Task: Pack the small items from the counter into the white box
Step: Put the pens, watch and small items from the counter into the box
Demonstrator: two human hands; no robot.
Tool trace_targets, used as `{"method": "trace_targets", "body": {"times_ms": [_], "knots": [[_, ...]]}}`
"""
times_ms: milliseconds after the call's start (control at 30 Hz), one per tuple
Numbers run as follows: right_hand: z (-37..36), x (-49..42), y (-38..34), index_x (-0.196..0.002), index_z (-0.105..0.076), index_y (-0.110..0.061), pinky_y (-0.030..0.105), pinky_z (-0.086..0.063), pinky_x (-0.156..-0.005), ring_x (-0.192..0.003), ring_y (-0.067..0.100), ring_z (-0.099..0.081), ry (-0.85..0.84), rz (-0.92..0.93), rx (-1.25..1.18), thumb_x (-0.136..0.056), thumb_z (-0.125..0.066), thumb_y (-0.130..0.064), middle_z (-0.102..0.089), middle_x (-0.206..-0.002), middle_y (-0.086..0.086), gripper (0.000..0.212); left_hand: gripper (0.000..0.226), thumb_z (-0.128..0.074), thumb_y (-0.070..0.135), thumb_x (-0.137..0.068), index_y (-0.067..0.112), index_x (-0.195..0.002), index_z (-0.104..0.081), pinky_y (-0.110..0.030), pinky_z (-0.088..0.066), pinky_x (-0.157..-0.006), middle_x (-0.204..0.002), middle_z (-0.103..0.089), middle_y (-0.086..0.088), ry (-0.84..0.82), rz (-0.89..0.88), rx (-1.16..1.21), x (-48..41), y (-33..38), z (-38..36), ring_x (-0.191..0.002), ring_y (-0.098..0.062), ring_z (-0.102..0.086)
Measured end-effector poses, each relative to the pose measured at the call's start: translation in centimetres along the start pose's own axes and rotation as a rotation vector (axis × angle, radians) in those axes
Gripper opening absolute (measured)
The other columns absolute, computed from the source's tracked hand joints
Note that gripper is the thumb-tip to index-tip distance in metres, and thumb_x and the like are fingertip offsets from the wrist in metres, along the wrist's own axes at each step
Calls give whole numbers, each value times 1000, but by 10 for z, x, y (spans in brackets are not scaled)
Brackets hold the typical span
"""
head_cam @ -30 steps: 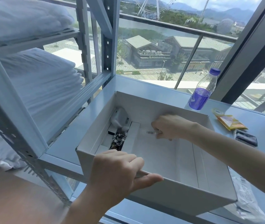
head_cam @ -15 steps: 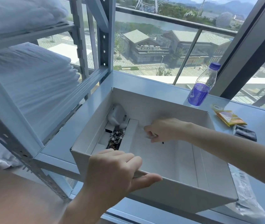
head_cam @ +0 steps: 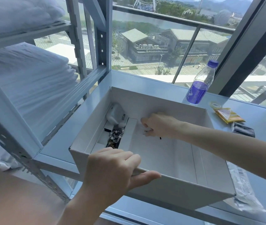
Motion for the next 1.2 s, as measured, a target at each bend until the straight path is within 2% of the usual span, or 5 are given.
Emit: {"method": "trace_targets", "body": {"times_ms": [133,300,667,1000,1200], "knots": [[-14,9,13,-77,-40,-13,28,-40,-59,-79,26,-60,-207,-157,1,-86,-59,-45,-60,-77,4,38,67,-37,70,-85,17,-43,-39,-19,-11,-50,-38,-36,4,0,2,0,0,0,1,-36,-12,-37],[-18,7,7,-107,-52,-5,29,-39,-74,-104,29,-55,-150,-132,-3,-91,-52,-35,-55,-116,13,34,68,-34,70,-86,17,-43,-39,-20,-9,-51,-38,-37,4,-4,11,-4,0,0,1,-36,-12,-38],[-4,14,15,-91,-55,-7,22,-35,-48,-66,20,-57,-232,-224,-203,-85,-59,-42,-69,-82,8,36,65,-31,64,-90,19,-46,-43,-21,-17,-47,-40,-39,6,-67,-19,10,4,1,0,-38,-13,-42],[73,171,71,-89,-64,-5,17,-54,-72,-70,3,-63,463,-56,-388,-83,-66,-10,-67,-83,-1,8,43,-44,47,-91,24,-57,-56,-22,-34,-40,-53,-50,10,-75,-261,214,-15,72,-17,-48,-11,-50],[15,258,141,-89,-66,-5,18,-52,-73,-72,7,-64,383,-281,-416,-83,-67,-8,-68,-83,2,7,40,-43,49,-84,19,-100,-65,-29,-50,-68,-102,-63,4,-220,-243,316,-47,140,-45,-90,-15,-58]]}}
Point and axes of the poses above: each hand's wrist, its own x-axis away from the middle knuckle, its own z-axis out of the back of the hand, y = z × x, the point moved 6 cm from there along -x, towards the middle knuckle
